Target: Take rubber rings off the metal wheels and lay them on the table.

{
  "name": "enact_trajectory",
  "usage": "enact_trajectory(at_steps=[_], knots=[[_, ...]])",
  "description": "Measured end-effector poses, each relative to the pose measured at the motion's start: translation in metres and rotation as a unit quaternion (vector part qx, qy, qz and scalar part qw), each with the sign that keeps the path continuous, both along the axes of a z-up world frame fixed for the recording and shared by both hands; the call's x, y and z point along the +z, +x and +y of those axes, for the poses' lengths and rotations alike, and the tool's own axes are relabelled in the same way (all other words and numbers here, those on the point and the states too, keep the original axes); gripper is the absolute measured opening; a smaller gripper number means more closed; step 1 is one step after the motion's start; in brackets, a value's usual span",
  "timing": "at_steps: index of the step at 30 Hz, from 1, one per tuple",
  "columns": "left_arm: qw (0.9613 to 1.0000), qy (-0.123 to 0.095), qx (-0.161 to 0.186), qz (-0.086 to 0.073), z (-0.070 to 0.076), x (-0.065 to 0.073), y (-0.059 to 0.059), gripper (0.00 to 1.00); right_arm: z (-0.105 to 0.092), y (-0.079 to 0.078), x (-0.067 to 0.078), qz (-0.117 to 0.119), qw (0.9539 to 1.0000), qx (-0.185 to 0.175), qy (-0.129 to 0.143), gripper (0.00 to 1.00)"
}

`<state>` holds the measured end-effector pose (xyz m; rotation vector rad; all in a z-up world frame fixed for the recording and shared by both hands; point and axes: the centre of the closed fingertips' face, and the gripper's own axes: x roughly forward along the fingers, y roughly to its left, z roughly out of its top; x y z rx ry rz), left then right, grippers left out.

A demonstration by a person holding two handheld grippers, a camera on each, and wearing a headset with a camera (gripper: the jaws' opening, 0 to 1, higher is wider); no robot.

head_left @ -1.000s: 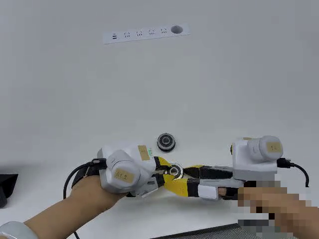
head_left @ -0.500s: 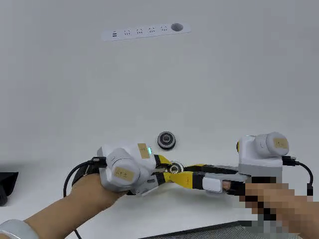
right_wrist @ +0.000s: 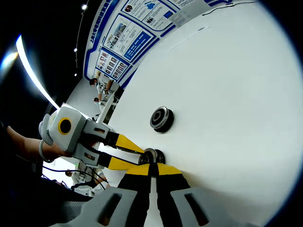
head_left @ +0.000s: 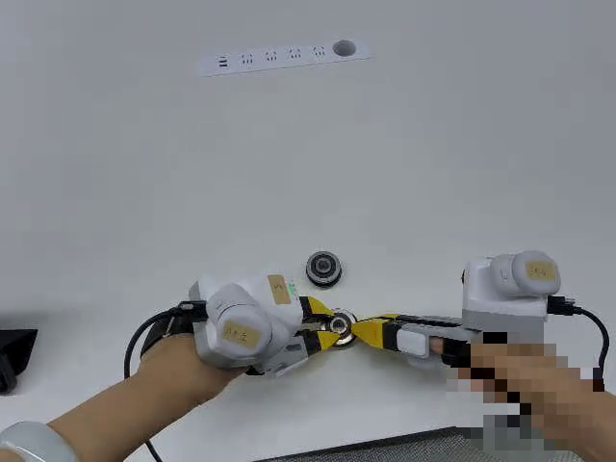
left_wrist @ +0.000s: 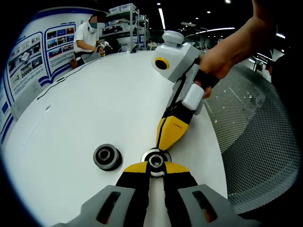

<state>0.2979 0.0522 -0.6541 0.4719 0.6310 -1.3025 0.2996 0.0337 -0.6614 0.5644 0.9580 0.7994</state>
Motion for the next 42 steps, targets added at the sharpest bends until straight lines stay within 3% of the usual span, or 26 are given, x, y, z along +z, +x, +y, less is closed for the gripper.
enact_trajectory(at_steps=[29,32,35,42], knots=[[1.0,0.001,0.001,0.001,0.0,0.0,0.0,0.1,0.009,0.0,0.009,-0.023,0.9997,0.01,-0.003,0.02],[1.0,0.002,0.0,0.0,0.0,0.0,0.0,0.1,0.013,0.0,0.013,-0.026,0.9996,0.014,0.004,0.01],[1.0,0.002,0.0,0.0,0.0,0.0,0.0,0.1,0.022,0.003,0.024,-0.032,0.9989,0.007,0.033,0.02],[1.0,0.002,-0.001,-0.001,0.0,0.001,0.0,0.1,0.02,0.005,0.02,-0.029,0.9994,0.006,0.02,0.02]])
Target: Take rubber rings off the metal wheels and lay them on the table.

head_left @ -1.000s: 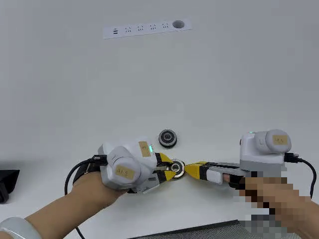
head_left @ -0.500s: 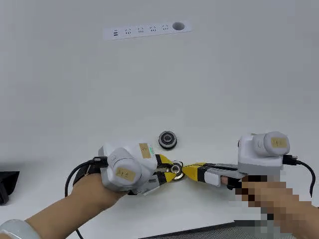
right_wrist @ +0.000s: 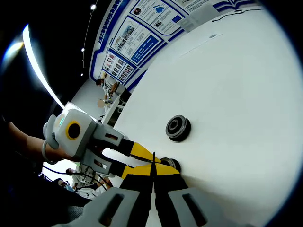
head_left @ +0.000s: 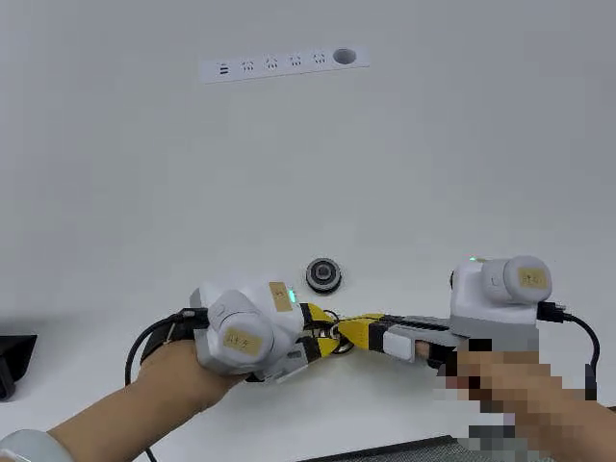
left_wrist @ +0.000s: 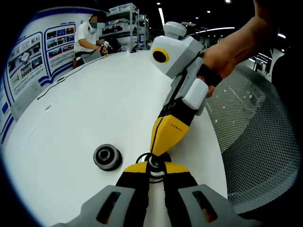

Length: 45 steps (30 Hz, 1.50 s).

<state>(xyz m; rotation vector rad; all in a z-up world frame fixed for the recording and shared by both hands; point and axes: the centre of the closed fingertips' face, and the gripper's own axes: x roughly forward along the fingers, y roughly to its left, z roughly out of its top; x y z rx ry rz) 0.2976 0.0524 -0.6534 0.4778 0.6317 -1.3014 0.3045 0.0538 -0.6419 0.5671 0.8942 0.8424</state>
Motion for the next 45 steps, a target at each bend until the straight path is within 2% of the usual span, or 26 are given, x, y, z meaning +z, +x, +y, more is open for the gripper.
enact_trajectory(at_steps=[10,21,24,29,31,38,45], knots=[[0.9999,-0.004,-0.003,-0.011,0.0,0.0,0.0,0.12,-0.008,-0.002,-0.007,0.015,0.9997,-0.01,-0.013,0.02],[0.9997,-0.014,0.002,-0.02,0.003,0.004,0.0,0.11,-0.011,-0.004,-0.008,0.024,0.9995,-0.017,-0.012,0.02],[0.9993,-0.027,0.008,-0.022,0.003,0.01,0.002,0.15,-0.012,-0.004,-0.009,0.024,0.9995,-0.017,-0.012,0.02],[0.9988,-0.033,0.016,-0.031,0.004,0.013,0.005,0.19,-0.01,-0.005,-0.008,0.025,0.9995,-0.016,-0.011,0.02],[0.9986,-0.037,0.017,-0.034,0.004,0.015,0.005,0.24,-0.01,-0.005,-0.008,0.025,0.9995,-0.015,-0.01,0.02],[0.9986,-0.037,0.017,-0.033,0.007,0.013,0.003,0.33,-0.01,-0.006,-0.006,0.024,0.9996,-0.016,-0.008,0.02],[0.9985,-0.033,0.025,-0.035,0.017,0.009,0.003,0.43,-0.01,-0.007,0.0,0.023,0.9995,-0.02,0.001,0.02]])
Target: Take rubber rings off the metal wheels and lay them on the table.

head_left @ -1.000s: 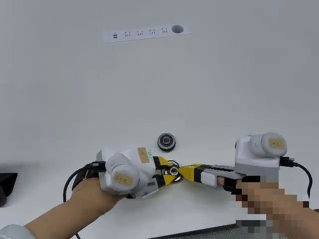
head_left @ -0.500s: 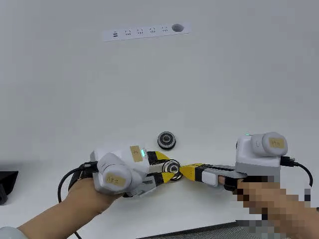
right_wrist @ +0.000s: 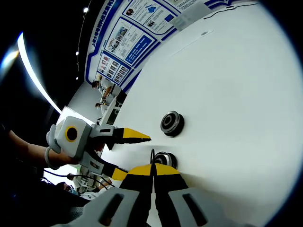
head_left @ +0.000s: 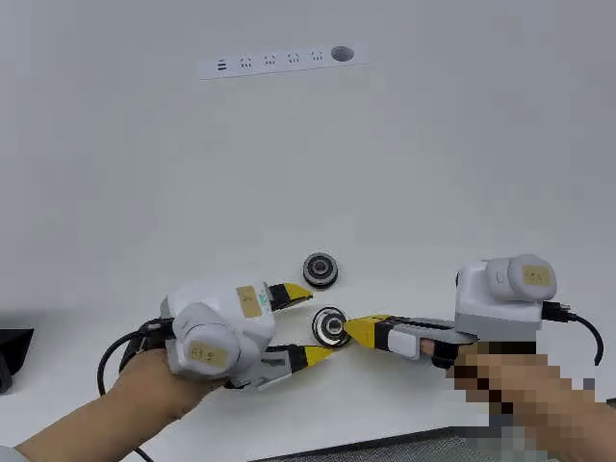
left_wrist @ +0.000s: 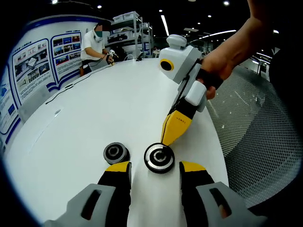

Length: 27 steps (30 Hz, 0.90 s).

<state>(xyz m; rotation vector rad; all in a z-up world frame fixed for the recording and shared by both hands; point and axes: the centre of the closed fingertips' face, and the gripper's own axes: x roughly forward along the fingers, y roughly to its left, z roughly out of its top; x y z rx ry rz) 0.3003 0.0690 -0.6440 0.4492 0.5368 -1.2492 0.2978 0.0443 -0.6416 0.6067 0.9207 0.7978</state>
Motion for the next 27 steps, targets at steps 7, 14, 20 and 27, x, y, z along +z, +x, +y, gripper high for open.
enact_trajectory(at_steps=[7,14,20,27], knots=[[0.9999,0.003,0.015,0.0,0.009,-0.003,0.002,0.52,-0.002,0.001,0.007,-0.002,0.9999,-0.009,0.01,0.02],[0.9995,-0.016,0.027,-0.004,0.013,0.002,0.004,0.56,-0.02,0.009,0.011,-0.004,0.9991,-0.04,0.013,0.02],[0.9988,-0.026,0.041,-0.002,0.018,0.004,0.008,0.58,-0.04,0.019,0.009,-0.004,0.9977,-0.067,0.008,0.02],[0.9985,-0.024,0.049,0.002,0.022,0.002,0.008,0.56,-0.057,0.028,0.0,0.003,0.9956,-0.094,-0.003,0.02]])
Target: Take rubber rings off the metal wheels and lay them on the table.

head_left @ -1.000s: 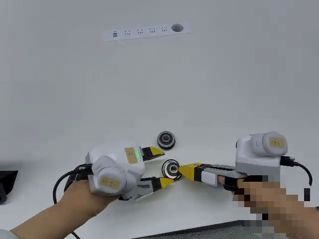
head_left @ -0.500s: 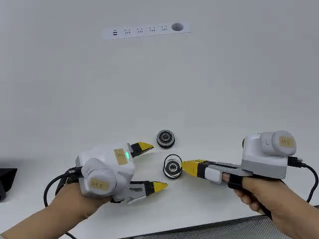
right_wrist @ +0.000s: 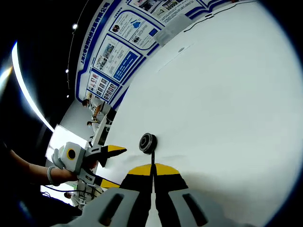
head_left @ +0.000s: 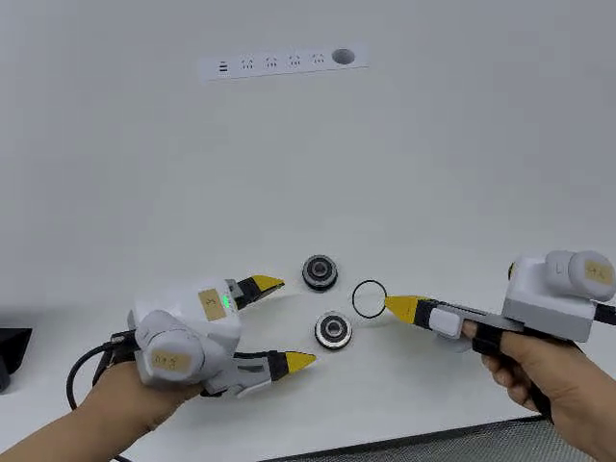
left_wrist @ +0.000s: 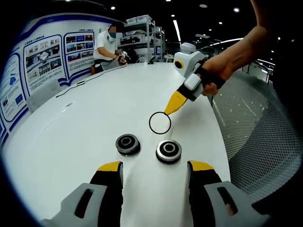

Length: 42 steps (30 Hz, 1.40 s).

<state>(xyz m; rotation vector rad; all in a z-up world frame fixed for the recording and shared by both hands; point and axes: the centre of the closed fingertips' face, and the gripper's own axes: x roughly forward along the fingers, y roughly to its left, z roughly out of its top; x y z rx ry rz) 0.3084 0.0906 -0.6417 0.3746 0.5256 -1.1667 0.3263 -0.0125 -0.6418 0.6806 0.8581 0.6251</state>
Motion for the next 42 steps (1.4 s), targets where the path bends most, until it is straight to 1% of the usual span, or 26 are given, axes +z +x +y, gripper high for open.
enact_trajectory(at_steps=[5,11,15,18,25,29,31,32,33,34,35,36,39,42], knots=[[1.0,0.001,0.001,0.001,0.0,0.0,0.0,0.56,-0.006,0.0,-0.012,0.013,0.9997,-0.007,-0.021,0.02],[1.0,0.001,0.001,0.003,0.0,0.0,0.0,0.55,-0.009,-0.001,-0.019,0.012,0.999,-0.007,-0.041,0.02],[1.0,0.002,0.001,0.004,0.0,-0.001,0.0,0.55,-0.01,-0.001,-0.021,0.002,0.998,0.003,-0.064,0.04],[1.0,0.001,0.003,0.006,0.0,-0.001,0.0,0.55,-0.009,-0.002,-0.021,-0.004,0.9976,0.01,-0.069,0.06],[0.9999,0.0,0.006,0.008,0.0,-0.001,0.001,0.54,-0.007,-0.004,-0.022,-0.021,0.9938,0.041,-0.101,0.11],[0.9999,0.0,0.005,0.009,0.0,-0.001,0.001,0.53,-0.007,-0.005,-0.021,-0.041,0.9895,0.06,-0.125,0.14],[0.9999,-0.001,0.005,0.009,-0.001,-0.001,0.0,0.53,-0.007,-0.006,-0.02,-0.043,0.9882,0.064,-0.133,0.17],[0.9999,0.001,0.005,0.009,-0.001,-0.001,0.0,0.52,-0.007,-0.005,-0.02,-0.054,0.9861,0.072,-0.14,0.18],[0.9999,0.0,0.004,0.009,-0.001,-0.001,0.0,0.52,-0.008,-0.005,-0.019,-0.054,0.9859,0.072,-0.141,0.18],[0.9999,-0.003,0.004,0.011,-0.003,0.0,0.0,0.51,-0.01,-0.003,-0.02,-0.058,0.9845,0.069,-0.151,0.19],[0.9999,-0.002,0.004,0.01,-0.003,0.0,0.0,0.51,-0.011,-0.002,-0.019,-0.063,0.9835,0.069,-0.155,0.21],[1.0,-0.001,0.003,0.009,-0.003,0.0,0.0,0.5,-0.011,-0.002,-0.017,-0.064,0.9838,0.069,-0.152,0.21],[1.0,-0.005,0.0,0.008,-0.007,0.002,0.0,0.47,-0.006,-0.001,-0.011,-0.066,0.9867,0.065,-0.134,0.22],[0.9999,-0.006,-0.005,0.01,-0.011,0.002,0.0,0.44,-0.002,-0.002,-0.011,-0.065,0.9878,0.067,-0.124,0.21]])
